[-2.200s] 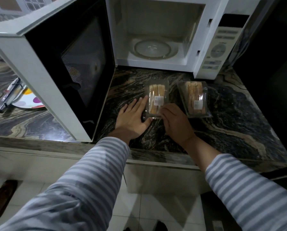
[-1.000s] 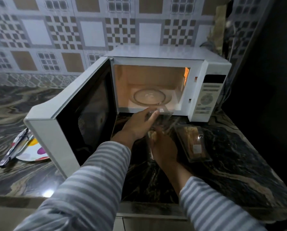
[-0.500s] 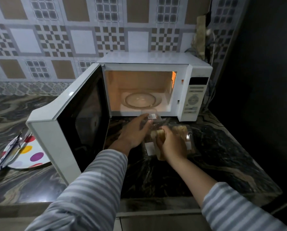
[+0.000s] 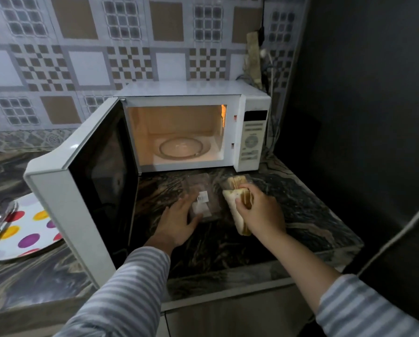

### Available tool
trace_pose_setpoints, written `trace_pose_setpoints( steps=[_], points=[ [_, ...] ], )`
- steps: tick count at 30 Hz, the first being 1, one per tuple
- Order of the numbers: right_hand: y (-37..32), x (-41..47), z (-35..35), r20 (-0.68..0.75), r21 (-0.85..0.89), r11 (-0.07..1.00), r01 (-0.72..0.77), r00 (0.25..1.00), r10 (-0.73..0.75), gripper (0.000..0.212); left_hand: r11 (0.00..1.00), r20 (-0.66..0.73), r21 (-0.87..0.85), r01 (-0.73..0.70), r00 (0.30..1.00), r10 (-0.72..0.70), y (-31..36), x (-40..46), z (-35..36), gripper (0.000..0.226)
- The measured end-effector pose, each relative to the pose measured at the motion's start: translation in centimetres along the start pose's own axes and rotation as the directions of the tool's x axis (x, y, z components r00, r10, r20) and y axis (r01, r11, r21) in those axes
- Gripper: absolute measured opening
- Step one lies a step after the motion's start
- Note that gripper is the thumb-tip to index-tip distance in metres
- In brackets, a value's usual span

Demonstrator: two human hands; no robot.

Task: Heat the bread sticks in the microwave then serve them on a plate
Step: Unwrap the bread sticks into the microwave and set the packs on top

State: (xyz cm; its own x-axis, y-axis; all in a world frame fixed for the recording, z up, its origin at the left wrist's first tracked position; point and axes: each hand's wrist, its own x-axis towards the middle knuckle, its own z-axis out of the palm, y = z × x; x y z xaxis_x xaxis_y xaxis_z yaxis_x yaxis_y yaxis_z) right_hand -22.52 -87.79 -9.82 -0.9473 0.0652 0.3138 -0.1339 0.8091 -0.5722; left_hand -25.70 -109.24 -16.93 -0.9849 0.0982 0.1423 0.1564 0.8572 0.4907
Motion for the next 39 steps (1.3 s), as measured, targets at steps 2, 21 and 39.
trace_pose_setpoints(
  steps=[2, 21, 39],
  points=[
    [-0.4, 0.5, -0.5, -0.009, 0.016, 1.000, 0.010, 1.000, -0.010, 0.032, 0.999, -0.011, 0.028, -0.016, 1.000, 0.017, -0.2, -0.4, 0.3, 0.065],
    [-7.9, 21.0, 4.2, 0.172, 0.141, 0.978, 0.155, 0.969, -0.178, 0.025, 0.992, -0.266, -0.032, 0.120, 0.956, -0.124, -3.8, 6.7, -1.3, 0.054],
    [-13.6, 32.5, 19.9, 0.318, 0.115, 0.975, 0.189, 0.923, -0.217, 0.038, 0.973, -0.187, 0.136, 0.186, 0.969, -0.159, -8.2, 9.4, 1.2, 0.073]
  ],
)
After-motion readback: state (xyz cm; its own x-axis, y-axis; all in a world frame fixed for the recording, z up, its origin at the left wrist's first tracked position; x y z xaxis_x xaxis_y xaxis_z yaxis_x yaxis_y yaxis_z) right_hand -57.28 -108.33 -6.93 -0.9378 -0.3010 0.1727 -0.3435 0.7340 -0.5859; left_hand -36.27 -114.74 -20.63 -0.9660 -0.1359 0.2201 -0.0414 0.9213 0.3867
